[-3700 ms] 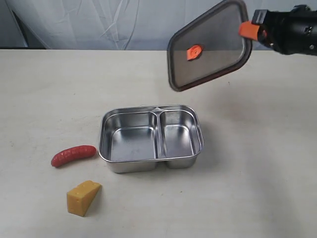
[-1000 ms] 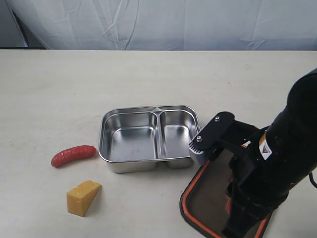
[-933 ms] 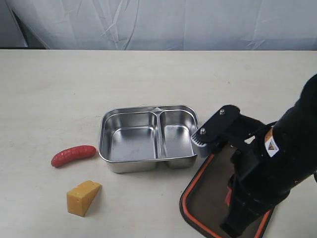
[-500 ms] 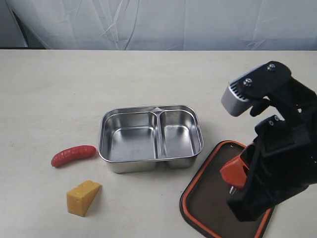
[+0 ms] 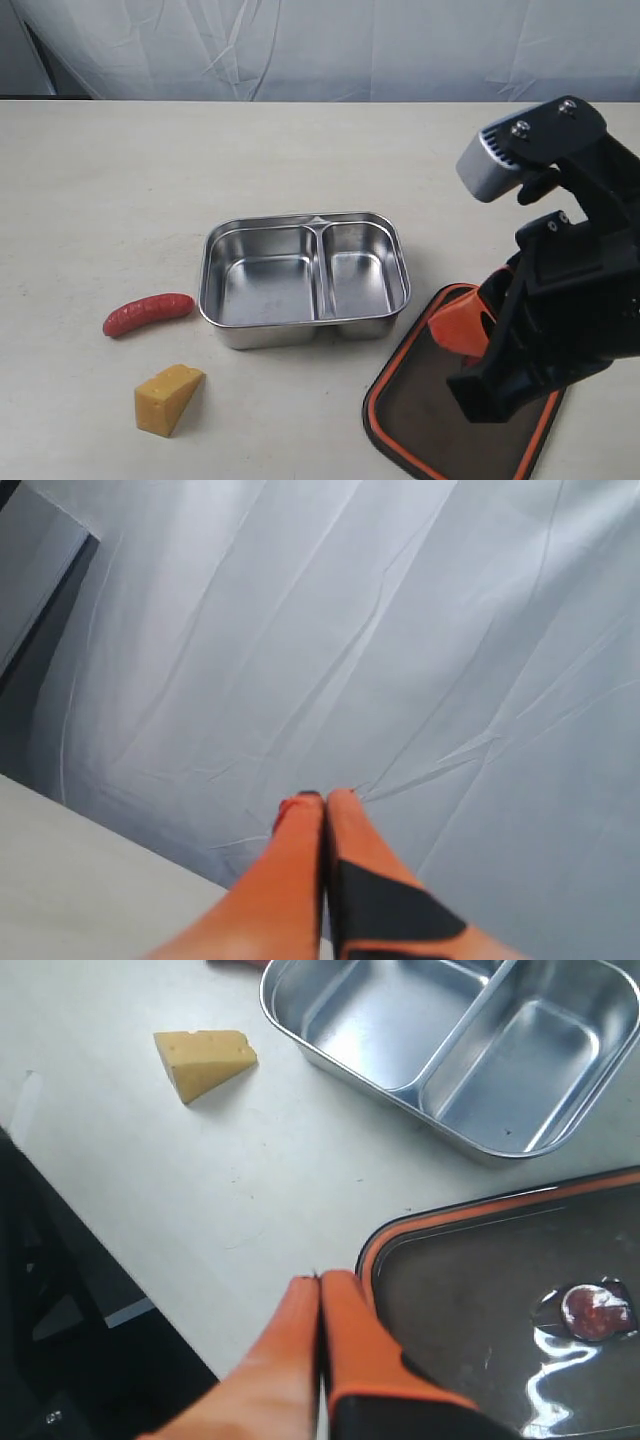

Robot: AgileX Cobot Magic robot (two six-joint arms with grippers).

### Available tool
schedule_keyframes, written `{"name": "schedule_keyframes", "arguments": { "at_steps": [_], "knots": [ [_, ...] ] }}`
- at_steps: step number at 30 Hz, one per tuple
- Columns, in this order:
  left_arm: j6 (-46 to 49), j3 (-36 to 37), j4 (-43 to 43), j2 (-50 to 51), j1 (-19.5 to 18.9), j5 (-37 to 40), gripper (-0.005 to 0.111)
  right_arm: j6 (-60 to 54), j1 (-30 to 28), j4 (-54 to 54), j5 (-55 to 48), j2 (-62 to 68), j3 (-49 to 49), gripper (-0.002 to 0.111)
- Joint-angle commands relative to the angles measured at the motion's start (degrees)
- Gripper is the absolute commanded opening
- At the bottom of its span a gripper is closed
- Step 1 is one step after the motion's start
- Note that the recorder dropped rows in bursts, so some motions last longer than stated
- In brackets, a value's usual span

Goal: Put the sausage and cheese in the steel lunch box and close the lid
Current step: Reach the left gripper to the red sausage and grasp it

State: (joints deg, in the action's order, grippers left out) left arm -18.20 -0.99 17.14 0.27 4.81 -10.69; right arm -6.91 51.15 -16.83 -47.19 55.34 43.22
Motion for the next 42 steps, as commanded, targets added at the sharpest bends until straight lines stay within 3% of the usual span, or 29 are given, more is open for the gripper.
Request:
{"name": "schedule_keyframes", "arguments": {
  "at_steps": [1, 6, 11, 14, 20, 25, 28, 30, 36, 42],
  "knots": [
    [-1.04, -8.08, -6.73, 2.10, 0.44, 11.46, 0.000, -0.03, 0.21, 0.30, 0.90, -0.45, -0.03, 0.000],
    [3.20, -23.57, -18.43, 18.85, 0.44, 28.45, 0.000, -0.03, 0.21, 0.87, 2.73, -0.45, -0.03, 0.000],
    [31.67, -35.81, -11.03, 37.42, 0.44, 43.18, 0.000, -0.03, 0.21, 0.87, 3.49, -0.45, -0.03, 0.000],
    [46.23, -40.73, -3.58, 47.82, 0.44, 47.53, 0.000, 0.24, 0.21, 0.87, 3.50, -0.45, -0.03, 0.000],
    [67.21, -42.93, 6.88, 61.68, 0.44, 48.07, 0.003, 1.11, 0.21, 0.63, 2.21, -0.45, -0.03, 0.000],
    [70.35, -42.93, 6.78, 71.30, 1.11, 48.07, 0.027, 1.11, 0.21, 0.48, 1.32, -0.45, -0.03, 0.000],
    [72.71, -42.93, 6.55, 76.16, 3.38, 47.94, 0.048, 1.11, 0.21, 0.48, 1.32, -0.45, -0.03, 0.000],
    [73.49, -42.93, 5.03, 79.36, 5.54, 46.09, 0.056, 1.11, 0.21, 0.48, 1.32, -0.45, -0.03, 0.000],
    [73.49, -43.02, 0.86, 86.74, 10.91, 38.84, 0.056, 1.11, 0.21, 0.48, 0.98, -0.45, -0.03, 0.000],
    [73.49, -43.02, -0.61, 92.55, 11.91, 38.09, 0.056, 1.11, 0.21, 0.48, 0.49, -0.45, -0.03, 0.000]
  ]
}}
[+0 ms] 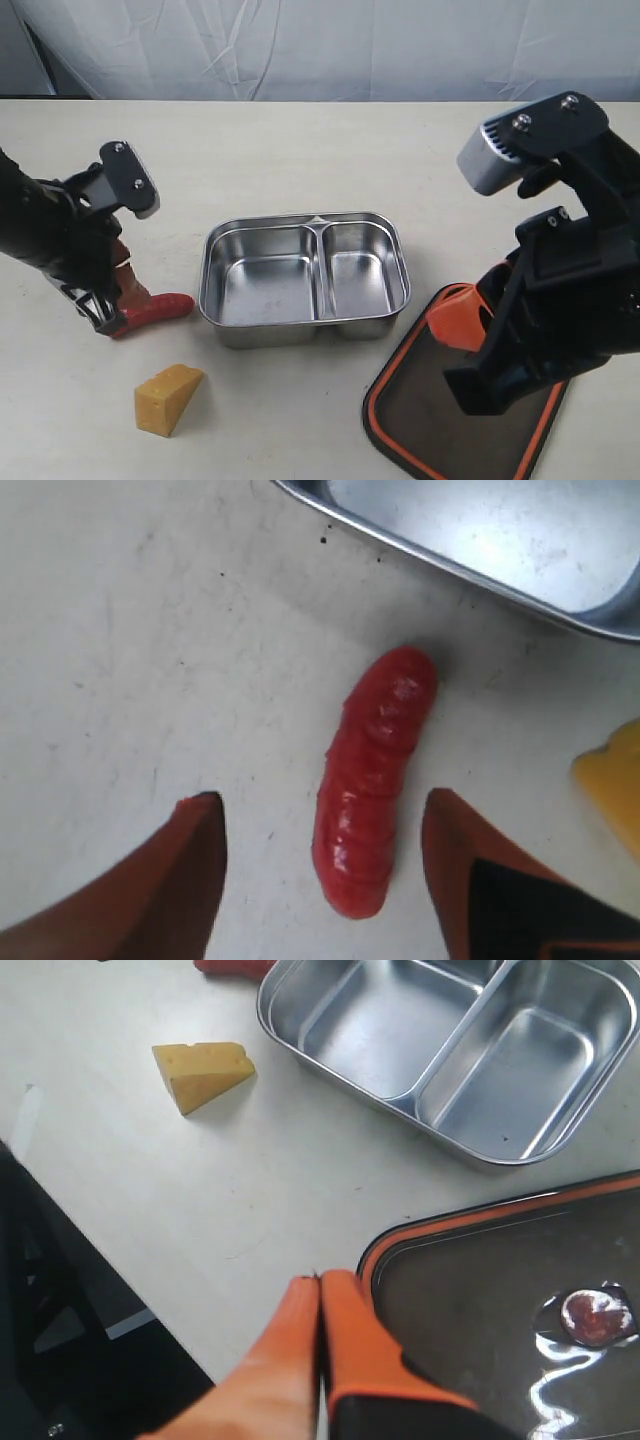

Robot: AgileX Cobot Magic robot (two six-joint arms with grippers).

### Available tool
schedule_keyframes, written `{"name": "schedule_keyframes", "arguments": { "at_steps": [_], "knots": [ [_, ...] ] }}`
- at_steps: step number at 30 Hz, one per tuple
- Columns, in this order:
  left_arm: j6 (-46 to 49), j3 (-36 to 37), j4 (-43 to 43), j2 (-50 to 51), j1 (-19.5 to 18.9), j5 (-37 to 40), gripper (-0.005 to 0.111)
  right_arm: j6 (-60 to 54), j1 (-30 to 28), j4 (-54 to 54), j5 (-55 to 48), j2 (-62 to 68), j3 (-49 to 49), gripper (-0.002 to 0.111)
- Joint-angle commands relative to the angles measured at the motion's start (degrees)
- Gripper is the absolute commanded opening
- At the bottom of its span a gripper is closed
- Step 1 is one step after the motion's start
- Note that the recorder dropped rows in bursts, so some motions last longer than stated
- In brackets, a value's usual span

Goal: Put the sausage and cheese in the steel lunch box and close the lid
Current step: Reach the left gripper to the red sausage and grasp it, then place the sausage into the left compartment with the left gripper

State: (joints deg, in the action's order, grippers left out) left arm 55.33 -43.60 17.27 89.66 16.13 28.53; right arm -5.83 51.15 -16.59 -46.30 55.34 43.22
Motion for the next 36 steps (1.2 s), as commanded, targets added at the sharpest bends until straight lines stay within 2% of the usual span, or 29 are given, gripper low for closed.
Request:
{"name": "schedule_keyframes", "arguments": {
  "at_steps": [1, 12, 14, 16, 19, 22, 24, 27, 29, 30, 33, 36],
  "knots": [
    [-0.04, -0.41, -0.74, 4.11, 0.59, -1.64, 0.056, 0.02, 0.21, 0.23, -0.41, -0.45, -0.03, 0.000],
    [-0.04, -0.41, -1.68, 11.09, 1.70, -4.26, 0.056, 0.49, 0.21, 0.23, -0.75, -0.45, -0.03, 0.000],
    [-0.04, -0.41, -1.82, 11.72, 1.85, -4.24, 0.052, 1.17, 0.21, 0.23, -1.09, -0.45, -0.03, 0.000],
    [-0.04, -0.41, -1.82, 11.80, 1.85, -4.29, 0.041, 1.40, 0.21, 0.23, -1.36, -0.45, -0.03, 0.000],
    [-1.47, -1.08, -1.84, 10.71, 1.85, -2.87, 0.000, 1.73, 0.21, 0.23, -1.91, -0.45, -0.03, 0.000],
    [-7.75, -4.03, -5.43, 8.05, 1.85, 1.38, 0.000, 1.83, 0.21, 0.23, -2.12, -0.45, -0.03, 0.000],
    [-15.90, -6.97, -11.57, 4.99, 1.85, 5.38, 0.000, 1.83, 0.21, 0.23, -2.12, -0.45, -0.03, 0.000],
    [-19.64, -10.46, -9.10, -0.99, 2.54, 8.86, 0.000, 1.83, 0.21, 0.23, -1.59, -0.45, -0.03, 0.000],
    [-18.11, -11.41, -4.20, -3.39, 4.80, 8.44, 0.000, 1.83, 0.21, 0.23, -1.05, -0.45, -0.03, 0.000],
    [-15.69, -11.80, -1.33, -3.75, 7.46, 7.77, 0.000, 1.83, 0.21, 0.23, -0.54, -0.45, -0.03, 0.000],
    [-14.82, -12.04, -0.22, -1.80, 13.41, 2.27, 0.000, 1.83, 0.21, 0.23, -0.09, -0.45, -0.03, 0.000],
    [-16.00, -12.04, 1.34, 1.38, 14.36, 0.87, 0.000, 1.83, 0.21, -0.26, -1.48, -0.45, -0.03, 0.000]
  ]
}}
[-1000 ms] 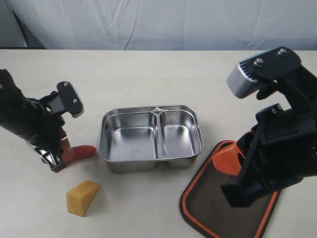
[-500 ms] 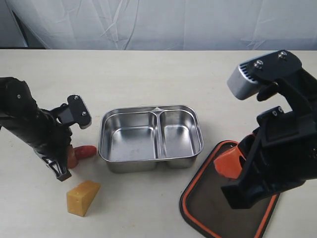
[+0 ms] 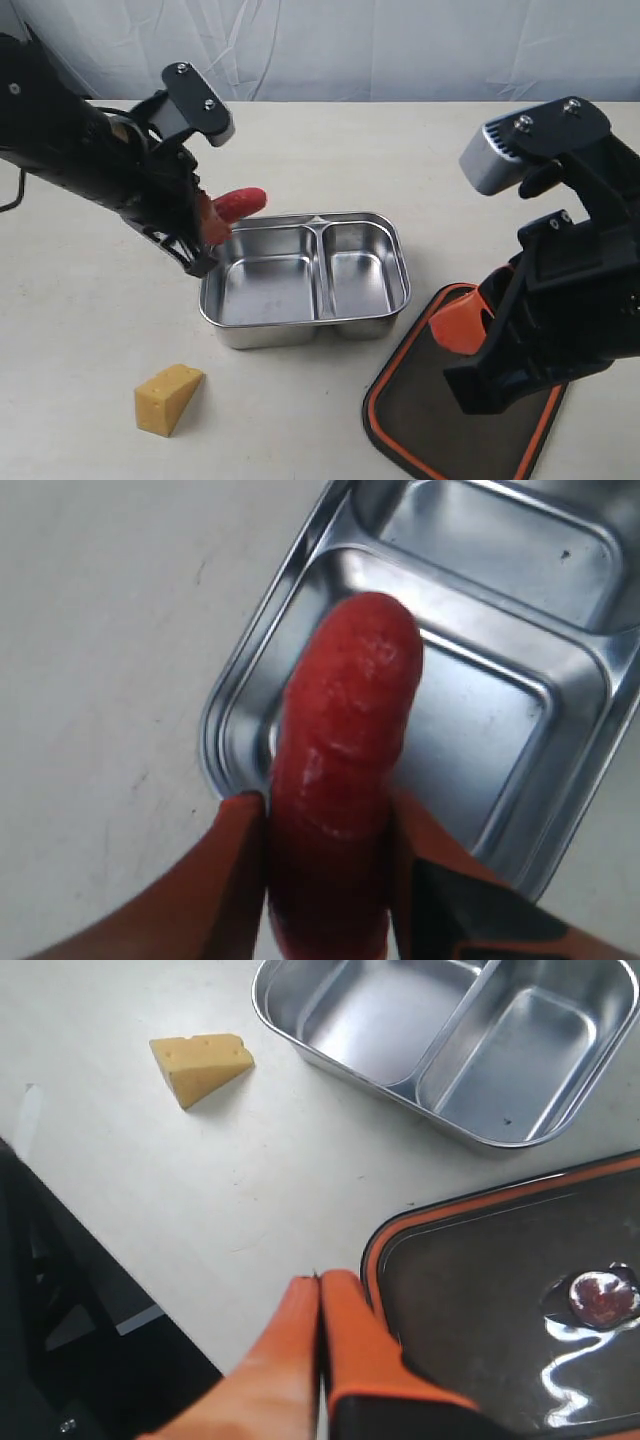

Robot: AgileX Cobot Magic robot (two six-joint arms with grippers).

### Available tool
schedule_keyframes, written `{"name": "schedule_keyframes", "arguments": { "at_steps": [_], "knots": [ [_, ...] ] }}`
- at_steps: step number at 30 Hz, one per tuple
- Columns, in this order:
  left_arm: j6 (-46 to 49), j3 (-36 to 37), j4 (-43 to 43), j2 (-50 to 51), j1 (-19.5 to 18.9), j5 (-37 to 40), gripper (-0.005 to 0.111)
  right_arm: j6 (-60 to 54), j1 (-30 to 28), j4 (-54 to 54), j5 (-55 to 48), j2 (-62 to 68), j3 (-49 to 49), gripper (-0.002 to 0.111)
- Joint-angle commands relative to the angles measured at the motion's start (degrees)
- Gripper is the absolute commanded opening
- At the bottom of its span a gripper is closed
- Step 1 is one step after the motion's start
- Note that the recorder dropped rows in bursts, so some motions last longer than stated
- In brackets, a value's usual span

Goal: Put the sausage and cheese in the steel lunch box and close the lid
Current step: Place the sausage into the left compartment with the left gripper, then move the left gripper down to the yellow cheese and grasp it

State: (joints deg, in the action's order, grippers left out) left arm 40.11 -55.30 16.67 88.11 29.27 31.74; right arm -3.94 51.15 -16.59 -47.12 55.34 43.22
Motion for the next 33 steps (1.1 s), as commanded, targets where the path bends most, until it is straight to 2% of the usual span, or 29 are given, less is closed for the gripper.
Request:
{"name": "schedule_keyframes", "arguments": {
  "at_steps": [1, 3, 6, 11, 14, 19, 25, 30, 33],
  "knots": [
    [-0.93, -0.34, 2.64, 3.66, 1.22, -2.57, 0.000, -0.05, 0.21, -0.40, -1.17, -0.45, -0.03, 0.000],
    [-1.77, -0.43, 3.69, 4.60, 1.22, -2.68, 0.001, -0.05, 0.21, -0.40, -2.00, -0.45, -0.03, 0.000],
    [-1.77, -0.92, 5.57, 5.15, 1.22, -2.80, 0.011, 0.08, 0.21, -0.50, -2.35, -0.45, -0.03, 0.000],
    [-1.77, -1.81, 6.40, 5.28, 1.22, -1.95, 0.046, 0.87, 0.21, -0.65, -2.35, -0.45, -0.03, 0.000],
    [-1.77, -1.81, 6.04, 5.28, 1.22, -1.83, 0.058, 1.10, 0.21, -0.65, -2.35, -0.45, -0.03, 0.000],
    [-1.77, -1.81, 4.74, 5.16, 1.22, 0.59, 0.059, 1.11, 0.21, -0.87, -2.63, -0.45, -0.03, 0.000],
    [-3.80, -1.91, 0.76, 2.91, 1.10, 13.71, 0.059, 1.11, 0.21, -1.06, -4.15, -0.45, -0.03, 0.000],
    [-16.73, -1.91, -5.78, 0.92, 1.10, 26.75, 0.059, 1.11, 0.21, -1.06, -4.27, -0.45, -0.03, 0.000],
    [-22.35, -0.78, -7.57, 0.94, 1.10, 31.42, 0.061, 1.11, 0.21, -1.06, -4.27, -0.45, -0.03, 0.000]
  ]
}}
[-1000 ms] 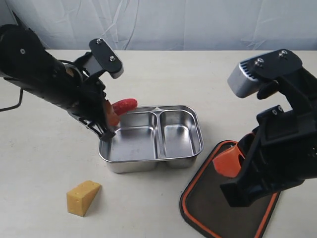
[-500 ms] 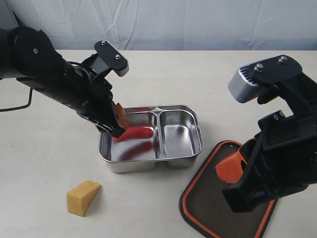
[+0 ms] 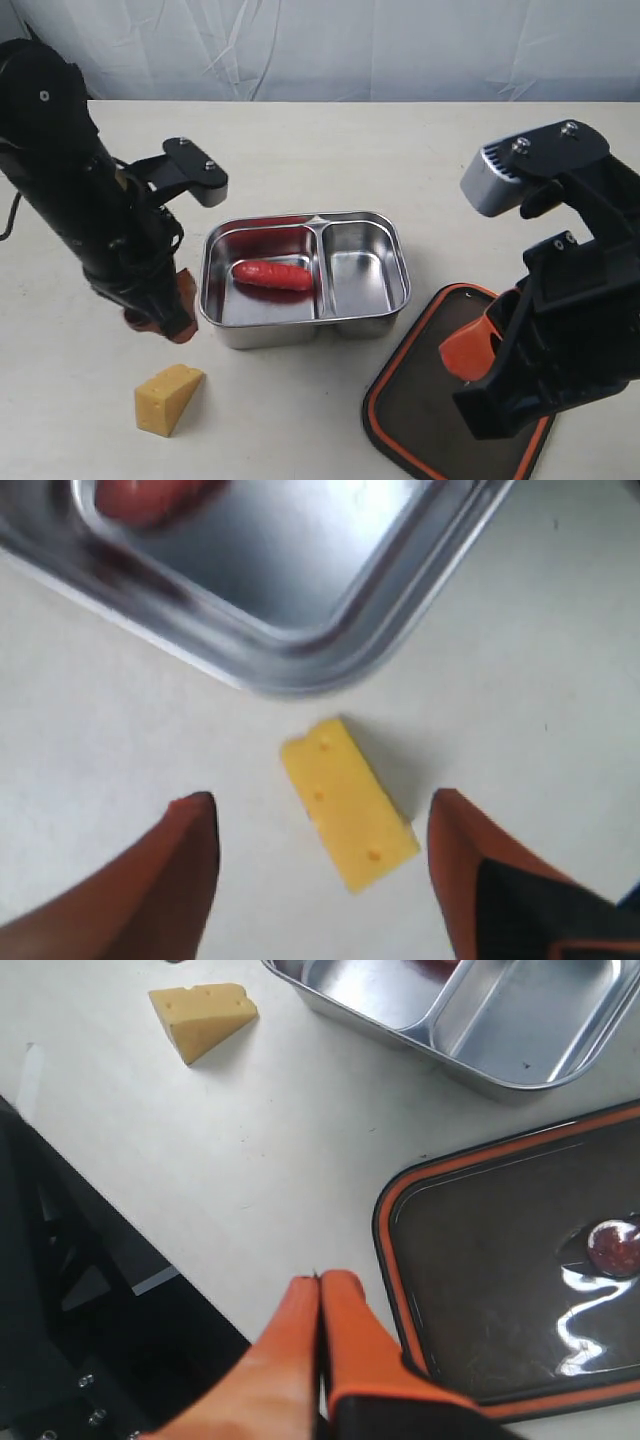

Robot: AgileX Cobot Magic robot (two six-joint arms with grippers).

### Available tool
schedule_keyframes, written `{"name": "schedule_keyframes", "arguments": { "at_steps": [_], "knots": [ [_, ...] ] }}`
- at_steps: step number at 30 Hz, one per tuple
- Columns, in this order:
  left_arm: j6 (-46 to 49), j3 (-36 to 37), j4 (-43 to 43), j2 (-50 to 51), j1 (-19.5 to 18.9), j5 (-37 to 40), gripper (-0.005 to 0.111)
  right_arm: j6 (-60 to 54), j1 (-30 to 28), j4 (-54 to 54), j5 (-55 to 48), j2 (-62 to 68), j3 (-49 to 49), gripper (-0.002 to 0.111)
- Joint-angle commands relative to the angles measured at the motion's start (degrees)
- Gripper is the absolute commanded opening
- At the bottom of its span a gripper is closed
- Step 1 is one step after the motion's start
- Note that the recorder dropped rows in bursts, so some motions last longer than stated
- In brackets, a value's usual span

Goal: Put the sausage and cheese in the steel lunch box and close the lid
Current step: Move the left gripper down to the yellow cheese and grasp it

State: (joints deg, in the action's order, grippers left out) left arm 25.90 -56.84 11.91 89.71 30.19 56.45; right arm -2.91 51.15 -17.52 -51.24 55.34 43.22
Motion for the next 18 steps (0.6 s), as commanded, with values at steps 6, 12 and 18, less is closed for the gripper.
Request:
{"name": "schedule_keyframes", "arguments": {
  "at_steps": [6, 12, 18],
  "knots": [
    [-8.37, 4.83, 1.58, -0.66, 0.18, 1.61, 0.065, 0.08, 0.21, -0.13, 0.34, -0.45, -0.03, 0.000],
    [-8.37, 8.65, 7.92, -0.66, 0.28, -6.50, 0.065, 0.08, 0.21, -0.13, 0.34, -0.45, -0.03, 0.000],
    [-8.37, 11.87, 5.94, -0.66, 0.28, -12.20, 0.065, 0.08, 0.21, 0.03, 0.46, -0.45, -0.03, 0.000]
  ]
}}
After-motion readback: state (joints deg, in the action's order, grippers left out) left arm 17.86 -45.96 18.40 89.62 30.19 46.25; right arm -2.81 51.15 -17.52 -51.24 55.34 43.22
